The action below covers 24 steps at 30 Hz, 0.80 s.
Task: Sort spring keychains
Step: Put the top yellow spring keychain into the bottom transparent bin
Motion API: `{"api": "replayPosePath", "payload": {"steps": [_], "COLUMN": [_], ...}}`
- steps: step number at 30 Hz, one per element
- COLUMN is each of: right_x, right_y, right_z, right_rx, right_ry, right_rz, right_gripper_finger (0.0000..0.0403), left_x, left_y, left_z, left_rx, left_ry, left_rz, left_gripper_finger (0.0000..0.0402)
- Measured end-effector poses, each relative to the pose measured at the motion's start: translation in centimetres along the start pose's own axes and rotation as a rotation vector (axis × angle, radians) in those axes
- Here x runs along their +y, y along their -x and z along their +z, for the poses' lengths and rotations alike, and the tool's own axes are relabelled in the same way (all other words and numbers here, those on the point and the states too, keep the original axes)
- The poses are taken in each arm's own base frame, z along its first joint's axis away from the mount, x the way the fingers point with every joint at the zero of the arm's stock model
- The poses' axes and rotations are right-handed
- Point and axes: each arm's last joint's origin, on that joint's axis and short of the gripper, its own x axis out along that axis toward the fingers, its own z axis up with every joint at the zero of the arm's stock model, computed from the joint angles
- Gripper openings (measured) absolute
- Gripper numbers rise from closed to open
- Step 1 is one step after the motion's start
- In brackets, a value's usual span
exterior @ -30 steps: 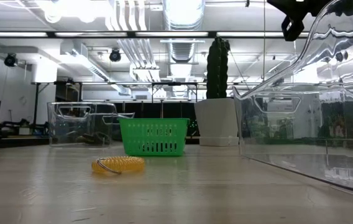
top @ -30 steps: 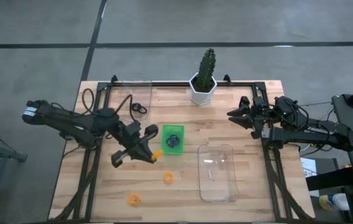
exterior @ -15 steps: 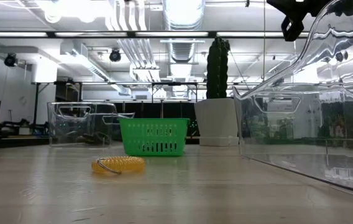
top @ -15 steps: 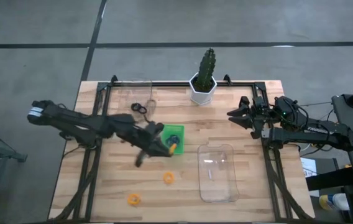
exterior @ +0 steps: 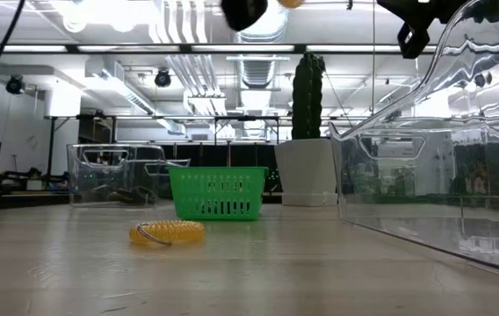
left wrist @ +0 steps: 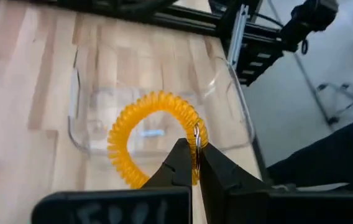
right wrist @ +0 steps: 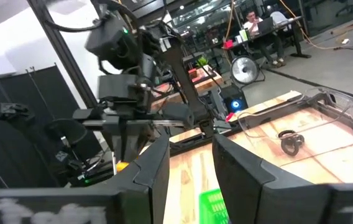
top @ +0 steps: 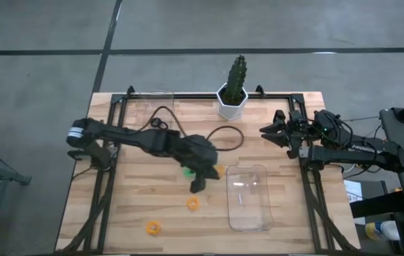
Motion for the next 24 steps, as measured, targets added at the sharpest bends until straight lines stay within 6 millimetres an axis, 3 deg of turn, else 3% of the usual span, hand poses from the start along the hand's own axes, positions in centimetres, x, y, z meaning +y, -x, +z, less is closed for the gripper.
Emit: {"api": "replayPosePath", "payload": {"steps": [10, 18, 24], "right_x": [-1.1, -1.5, -1.4], "right_y": [-1.4, -2.0, -1.6], "right_z": [-1.1, -1.6, -1.6], "right_rx": [0.097, 0.134, 0.149], "right_ry": [-0.03, 0.011, 0.019], "right_rz": [-0.047, -0.06, -0.065], "right_gripper_finger": [0.0141, 0.0153, 0.0149], "left_x": [0.7, 2.2, 3.5], "left_y": [-3.5, -7.0, -10.0], "left_z": [3.6, 3.9, 2.8], "left_rx": [-0.003, -0.007, 0.031], "left_ry": [-0.096, -0.089, -0.076], "left_rz": [0.044, 0.088, 0.1], "left_gripper_finger": [0.0005, 0.0005, 0.0005]}}
